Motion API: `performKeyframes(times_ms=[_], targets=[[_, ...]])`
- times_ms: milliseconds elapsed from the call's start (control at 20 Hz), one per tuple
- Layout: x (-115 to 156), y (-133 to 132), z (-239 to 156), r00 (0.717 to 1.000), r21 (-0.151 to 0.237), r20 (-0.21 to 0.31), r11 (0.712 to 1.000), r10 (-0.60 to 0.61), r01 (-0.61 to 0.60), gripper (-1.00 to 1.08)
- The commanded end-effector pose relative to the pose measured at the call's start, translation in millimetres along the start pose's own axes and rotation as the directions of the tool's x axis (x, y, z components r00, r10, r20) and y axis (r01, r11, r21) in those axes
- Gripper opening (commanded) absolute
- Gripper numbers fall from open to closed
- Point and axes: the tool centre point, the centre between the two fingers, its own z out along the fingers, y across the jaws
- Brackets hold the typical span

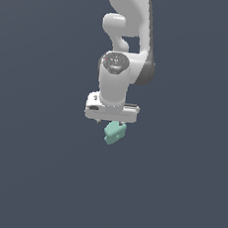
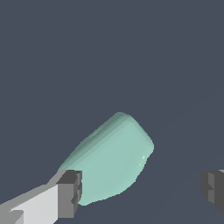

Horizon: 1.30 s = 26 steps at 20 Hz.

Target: Pick up the object and move it to a goal position.

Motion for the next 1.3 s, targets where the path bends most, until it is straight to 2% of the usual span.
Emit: performKeyframes(times_ms=[0,400,650,1250], targets=[[0,0,0,1.000,0.000,0.000,1.000,0.000,0.000,1.00],[-6,-15,2,0.999,0.021,0.021,0.999,-0.042,0.041,1.00],[-7,-15,2,0.999,0.021,0.022,0.999,-0.044,0.044,1.00],[-7,-17,5,0.996,0.019,0.016,0.996,0.088,-0.089,1.00]])
